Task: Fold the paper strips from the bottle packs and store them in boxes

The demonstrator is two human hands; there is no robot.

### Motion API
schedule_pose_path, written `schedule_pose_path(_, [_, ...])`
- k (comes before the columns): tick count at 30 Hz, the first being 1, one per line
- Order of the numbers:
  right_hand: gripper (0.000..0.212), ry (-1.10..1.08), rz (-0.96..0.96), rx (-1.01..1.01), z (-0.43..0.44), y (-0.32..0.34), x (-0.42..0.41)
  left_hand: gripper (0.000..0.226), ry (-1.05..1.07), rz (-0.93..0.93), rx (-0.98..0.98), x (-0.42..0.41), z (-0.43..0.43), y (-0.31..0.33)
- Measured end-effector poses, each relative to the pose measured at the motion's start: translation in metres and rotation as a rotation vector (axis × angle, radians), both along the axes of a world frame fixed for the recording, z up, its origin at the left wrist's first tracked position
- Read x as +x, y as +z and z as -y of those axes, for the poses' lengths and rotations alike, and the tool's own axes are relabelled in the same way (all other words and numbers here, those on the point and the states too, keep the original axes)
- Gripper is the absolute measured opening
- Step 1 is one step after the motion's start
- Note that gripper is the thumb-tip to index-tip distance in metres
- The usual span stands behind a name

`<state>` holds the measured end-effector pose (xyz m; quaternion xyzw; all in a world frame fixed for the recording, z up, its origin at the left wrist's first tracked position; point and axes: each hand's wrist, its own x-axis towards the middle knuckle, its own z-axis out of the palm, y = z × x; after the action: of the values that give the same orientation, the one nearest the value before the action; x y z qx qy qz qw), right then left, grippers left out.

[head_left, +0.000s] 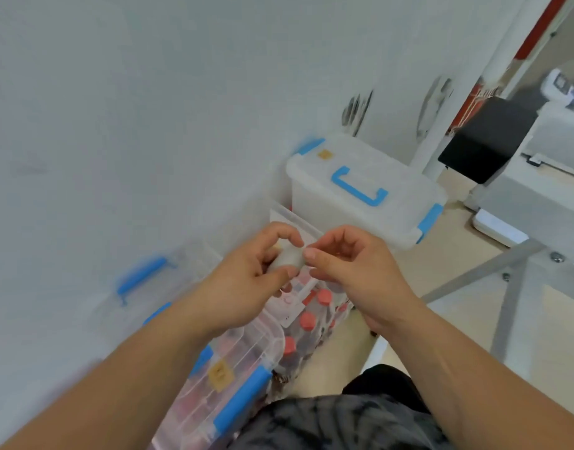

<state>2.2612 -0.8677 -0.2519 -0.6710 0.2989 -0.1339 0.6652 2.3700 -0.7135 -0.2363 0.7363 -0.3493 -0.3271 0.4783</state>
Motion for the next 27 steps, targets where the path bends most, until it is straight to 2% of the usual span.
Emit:
schedule_pose_path(2, [0.018, -0.008, -0.082, -0.014, 0.004, -0.011, -0.001, 0.026, 0.011, 0.053, 0.033, 0.006, -0.002, -0.008])
schedule_pose_path(4, [0.014, -0.017, -0.152, 0.003, 0.007, -0.024, -0.003, 0.033, 0.004, 0.135, 0.108, 0.010, 0.000, -0.015])
schedule_pose_path(8, [0.010, -0.011, -0.263, 0.054, 0.010, -0.049, -0.011, 0.033, -0.041, 0.432, 0.242, 0.009, 0.009, -0.023])
schedule_pose_path(11, [0.010, 0.024, -0.298, 0.146, 0.007, -0.064, -0.013, 0.031, -0.066, 0.560, 0.328, 0.005, 0.015, -0.033])
schedule_pose_path(18, [0.013, 0.101, -0.201, 0.348, 0.002, -0.089, -0.006, 0.029, -0.098, 0.725, 0.433, -0.004, 0.020, -0.040])
schedule_pose_path(22, [0.013, 0.099, -0.108, 0.530, 0.001, -0.095, -0.008, 0.044, -0.115, 0.797, 0.572, -0.012, 0.026, -0.038])
schedule_pose_path(27, [0.015, 0.134, -0.038, 0.607, 0.000, -0.100, -0.006, 0.031, -0.047, 0.874, 0.539, -0.012, 0.033, -0.041])
